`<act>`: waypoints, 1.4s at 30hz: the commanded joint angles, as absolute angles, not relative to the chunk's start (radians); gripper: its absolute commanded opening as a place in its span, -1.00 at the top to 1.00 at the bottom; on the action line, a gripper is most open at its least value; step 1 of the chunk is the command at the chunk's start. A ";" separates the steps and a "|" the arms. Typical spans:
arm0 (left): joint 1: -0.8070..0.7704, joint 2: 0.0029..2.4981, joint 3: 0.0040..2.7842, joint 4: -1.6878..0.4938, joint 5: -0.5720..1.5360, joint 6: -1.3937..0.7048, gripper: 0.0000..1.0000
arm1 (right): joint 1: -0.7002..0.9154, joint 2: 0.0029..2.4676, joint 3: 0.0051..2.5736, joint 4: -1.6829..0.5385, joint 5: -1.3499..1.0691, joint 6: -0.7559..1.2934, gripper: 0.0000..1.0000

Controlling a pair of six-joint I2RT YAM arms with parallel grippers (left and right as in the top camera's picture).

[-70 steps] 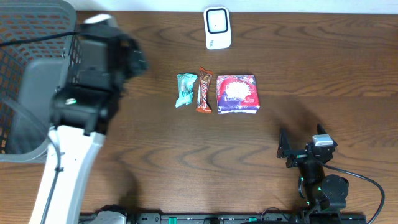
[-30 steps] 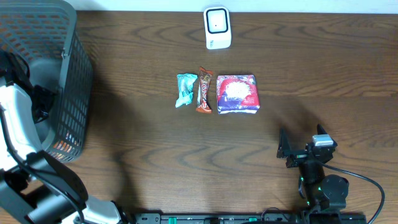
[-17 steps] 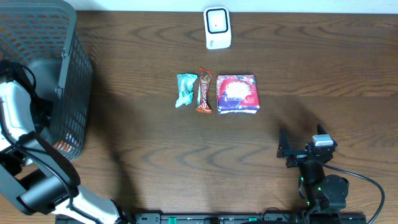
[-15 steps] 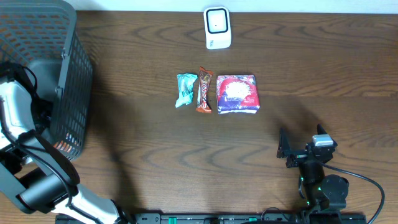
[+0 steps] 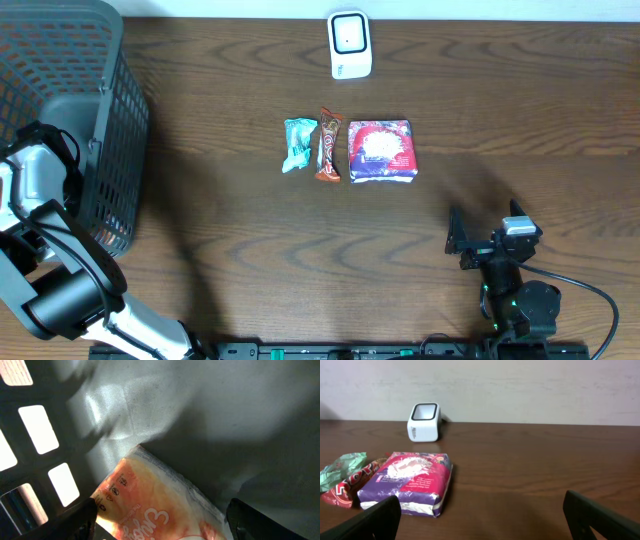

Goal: Scan the item barcode
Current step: 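Grasp the small orange box in the basket with the left gripper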

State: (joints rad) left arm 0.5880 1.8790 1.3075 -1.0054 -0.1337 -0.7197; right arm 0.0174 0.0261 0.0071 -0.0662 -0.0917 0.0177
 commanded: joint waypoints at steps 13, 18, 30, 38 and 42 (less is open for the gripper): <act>0.591 1.889 1.210 -0.946 -0.139 -0.738 -0.21 | 0.014 0.025 0.006 -0.070 -0.088 0.029 -0.99; 0.591 1.889 1.177 -0.917 -0.139 -0.738 0.48 | 0.014 0.025 0.006 -0.070 -0.088 0.029 -0.99; 0.591 1.788 1.330 -0.999 -0.138 -0.739 0.86 | 0.014 0.025 0.006 -0.070 -0.088 0.029 -0.99; 0.591 1.433 1.439 -0.984 -0.138 -0.739 0.85 | 0.014 0.025 0.006 -0.070 -0.088 0.029 -0.99; 0.591 1.229 1.439 -0.928 -0.139 -0.739 0.86 | 0.014 0.025 0.006 -0.070 -0.088 0.029 -0.99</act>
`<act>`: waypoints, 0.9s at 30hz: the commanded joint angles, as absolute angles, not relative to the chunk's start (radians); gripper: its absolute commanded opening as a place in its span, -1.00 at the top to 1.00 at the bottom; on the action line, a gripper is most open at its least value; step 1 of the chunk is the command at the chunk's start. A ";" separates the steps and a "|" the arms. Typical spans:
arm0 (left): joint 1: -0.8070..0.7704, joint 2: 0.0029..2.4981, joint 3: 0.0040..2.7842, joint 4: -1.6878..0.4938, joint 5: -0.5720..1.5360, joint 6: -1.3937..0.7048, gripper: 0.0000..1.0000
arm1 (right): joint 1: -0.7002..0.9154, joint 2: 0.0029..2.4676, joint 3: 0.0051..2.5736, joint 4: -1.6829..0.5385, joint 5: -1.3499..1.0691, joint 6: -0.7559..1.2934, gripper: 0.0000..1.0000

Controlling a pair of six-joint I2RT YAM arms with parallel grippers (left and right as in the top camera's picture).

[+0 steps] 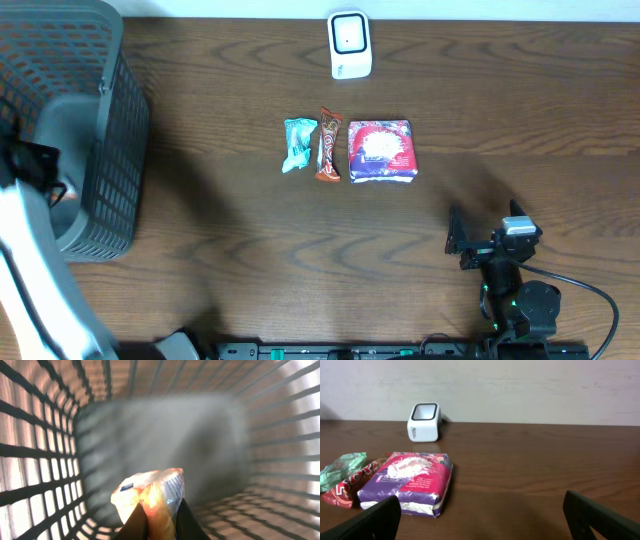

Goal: Scan the item barcode
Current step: 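Grasp the small orange box in the basket with the left gripper, then carry the orange box toward the scanner and hold it beneath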

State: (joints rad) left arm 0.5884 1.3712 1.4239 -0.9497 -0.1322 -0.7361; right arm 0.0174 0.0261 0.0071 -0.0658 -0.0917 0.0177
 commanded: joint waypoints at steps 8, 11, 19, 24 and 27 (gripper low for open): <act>0.516 0.942 1.438 -0.749 -0.138 -0.703 0.85 | 0.014 0.025 0.006 -0.070 -0.088 0.029 -0.98; 0.411 0.904 1.438 -0.717 -0.136 -0.632 0.85 | 0.014 0.025 0.006 -0.070 -0.088 0.029 -0.99; 0.010 0.965 1.430 -0.669 0.088 -0.207 0.85 | 0.014 0.025 0.006 -0.070 -0.088 0.029 -0.99; -0.215 1.085 1.422 -0.698 0.089 -0.022 0.85 | 0.014 0.025 0.006 -0.070 -0.088 0.029 -0.99; -0.303 1.176 1.422 -0.717 0.086 0.040 0.85 | 0.014 0.025 0.006 -0.070 -0.088 0.029 -0.99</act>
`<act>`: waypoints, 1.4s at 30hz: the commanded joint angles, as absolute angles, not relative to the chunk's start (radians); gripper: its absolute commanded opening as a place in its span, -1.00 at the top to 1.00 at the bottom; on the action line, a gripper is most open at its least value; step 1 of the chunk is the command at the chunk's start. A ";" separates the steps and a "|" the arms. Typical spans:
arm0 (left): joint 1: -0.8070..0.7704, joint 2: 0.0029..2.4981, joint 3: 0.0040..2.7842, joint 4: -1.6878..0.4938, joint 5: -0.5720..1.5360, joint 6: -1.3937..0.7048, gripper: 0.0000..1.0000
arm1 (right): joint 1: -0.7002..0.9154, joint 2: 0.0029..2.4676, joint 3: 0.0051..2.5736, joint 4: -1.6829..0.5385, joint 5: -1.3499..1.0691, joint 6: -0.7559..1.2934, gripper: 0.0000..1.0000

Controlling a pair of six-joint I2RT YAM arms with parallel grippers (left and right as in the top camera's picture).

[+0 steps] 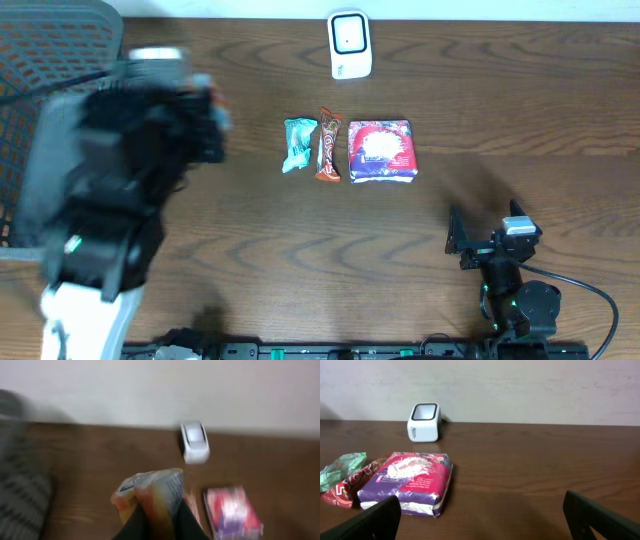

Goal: Scan the item barcode
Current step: 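Carry the orange box toward the scanner and hold it beneath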

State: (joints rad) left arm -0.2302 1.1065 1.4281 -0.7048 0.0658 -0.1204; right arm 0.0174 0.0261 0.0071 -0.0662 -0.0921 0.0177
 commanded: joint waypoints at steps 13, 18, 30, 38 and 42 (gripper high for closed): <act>-0.358 1.575 1.422 -0.746 -0.101 0.092 0.85 | 0.014 0.025 0.006 -0.070 -0.088 0.029 -0.99; -0.358 1.717 1.422 -0.735 -0.110 0.076 0.85 | 0.014 0.025 0.006 -0.070 -0.088 0.029 -0.99; -0.358 1.945 1.422 -0.645 -0.204 0.073 0.85 | 0.014 0.025 0.006 -0.070 -0.088 0.029 -0.99; -0.357 2.020 1.422 -0.623 -0.204 0.070 0.85 | 0.014 0.025 0.006 -0.070 -0.088 0.029 -0.98; -0.357 2.024 1.422 -0.618 -0.203 0.070 0.20 | 0.014 0.025 0.006 -0.070 -0.088 0.029 -0.98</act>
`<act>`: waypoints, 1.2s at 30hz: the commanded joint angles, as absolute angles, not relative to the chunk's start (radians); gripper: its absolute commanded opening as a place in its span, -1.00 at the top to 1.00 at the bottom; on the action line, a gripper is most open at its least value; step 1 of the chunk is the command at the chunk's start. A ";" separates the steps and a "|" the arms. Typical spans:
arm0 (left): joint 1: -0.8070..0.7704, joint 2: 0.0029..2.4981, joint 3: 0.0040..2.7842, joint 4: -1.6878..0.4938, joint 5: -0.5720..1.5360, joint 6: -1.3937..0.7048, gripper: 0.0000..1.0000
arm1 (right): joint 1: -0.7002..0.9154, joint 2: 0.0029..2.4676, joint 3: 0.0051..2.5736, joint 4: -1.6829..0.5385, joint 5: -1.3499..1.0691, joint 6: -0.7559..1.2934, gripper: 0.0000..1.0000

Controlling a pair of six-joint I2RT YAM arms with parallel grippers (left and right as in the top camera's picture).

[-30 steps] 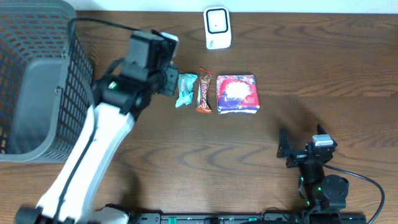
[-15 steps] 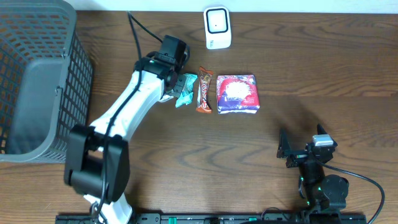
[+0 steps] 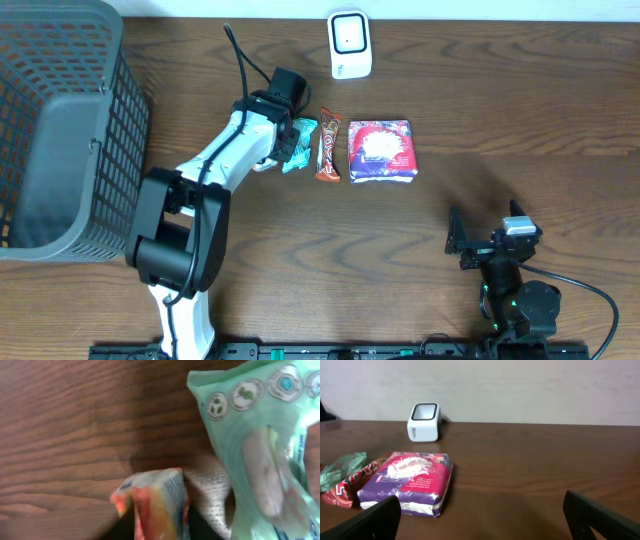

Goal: Scan the item barcode
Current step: 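Carry the orange box toward the scanner and hold it beneath, then release the orange box left of the green pad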

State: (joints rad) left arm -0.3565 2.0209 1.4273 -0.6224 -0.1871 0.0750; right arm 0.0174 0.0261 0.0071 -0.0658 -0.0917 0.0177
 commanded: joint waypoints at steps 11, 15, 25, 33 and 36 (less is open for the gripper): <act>-0.356 1.913 1.450 -0.630 -0.203 0.006 0.03 | 0.014 0.025 0.006 -0.070 -0.088 0.029 -0.99; -0.356 1.795 1.456 -0.618 -0.203 -0.006 -0.59 | 0.014 0.025 0.006 -0.070 -0.088 0.029 -0.98; -0.355 1.528 1.456 -0.684 -0.204 -0.004 -0.96 | 0.014 0.025 0.006 -0.070 -0.088 0.029 -0.99; -0.354 1.488 1.456 -0.703 -0.204 -0.005 -0.95 | 0.014 0.025 0.006 -0.070 -0.088 0.029 -0.99; -0.343 1.479 1.462 -0.702 -0.203 -0.031 -0.96 | 0.014 0.025 0.006 -0.070 -0.088 0.029 -0.98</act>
